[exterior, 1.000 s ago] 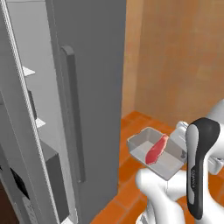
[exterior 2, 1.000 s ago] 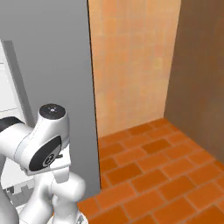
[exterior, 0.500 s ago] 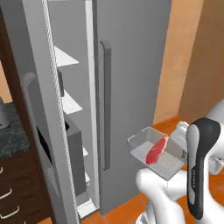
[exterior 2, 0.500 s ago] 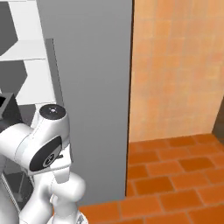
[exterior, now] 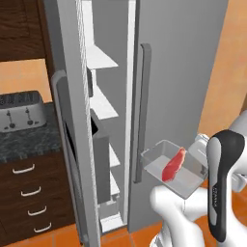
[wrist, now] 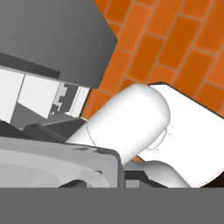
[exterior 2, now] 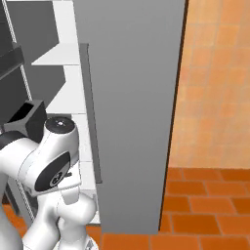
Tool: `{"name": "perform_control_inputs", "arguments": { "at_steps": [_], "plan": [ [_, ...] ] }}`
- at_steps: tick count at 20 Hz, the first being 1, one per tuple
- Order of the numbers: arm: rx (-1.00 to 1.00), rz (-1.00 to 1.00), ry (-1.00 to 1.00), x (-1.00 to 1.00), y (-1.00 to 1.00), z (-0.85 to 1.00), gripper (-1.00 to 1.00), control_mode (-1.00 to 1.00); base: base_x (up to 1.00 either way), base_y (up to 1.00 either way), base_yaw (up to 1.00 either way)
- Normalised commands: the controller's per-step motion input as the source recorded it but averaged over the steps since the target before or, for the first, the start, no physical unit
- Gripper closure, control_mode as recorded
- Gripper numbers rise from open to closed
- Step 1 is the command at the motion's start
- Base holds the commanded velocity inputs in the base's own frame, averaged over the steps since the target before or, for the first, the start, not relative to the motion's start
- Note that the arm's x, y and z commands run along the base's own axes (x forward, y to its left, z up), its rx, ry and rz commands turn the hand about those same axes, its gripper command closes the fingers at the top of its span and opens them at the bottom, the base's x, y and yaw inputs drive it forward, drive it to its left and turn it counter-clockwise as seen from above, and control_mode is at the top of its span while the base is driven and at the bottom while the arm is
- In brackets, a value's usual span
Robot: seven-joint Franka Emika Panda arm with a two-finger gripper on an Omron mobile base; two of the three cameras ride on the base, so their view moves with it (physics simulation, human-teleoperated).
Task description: Take the meat container that has the steak and place it on the second highest rack of the freezer. Then take the vegetable container that has the garlic and eggplant and place it on the highest rack of the freezer.
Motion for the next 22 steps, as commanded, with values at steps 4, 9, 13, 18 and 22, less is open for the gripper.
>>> {"name": "perform_control_inputs", "arguments": {
  "at_steps": [4, 9, 13, 18, 22],
  "plan": [
    [0.00, 0.00, 0.00, 0.00, 0.00, 0.00, 1.00, 1.00, 0.36, -0.01, 0.26],
    [0.00, 0.00, 0.00, 0.00, 0.00, 0.00, 1.00, 1.00, 0.63, -0.01, 0.06],
    [0.00, 0.00, 0.00, 0.00, 0.00, 0.00, 1.00, 1.00, 0.63, 0.04, 0.08],
    [0.00, 0.00, 0.00, 0.00, 0.00, 0.00, 1.00, 1.00, 0.09, 0.45, 0.14],
    [0.00, 0.00, 0.00, 0.00, 0.00, 0.00, 1.00, 1.00, 0.06, 0.29, 0.08]
  ]
}}
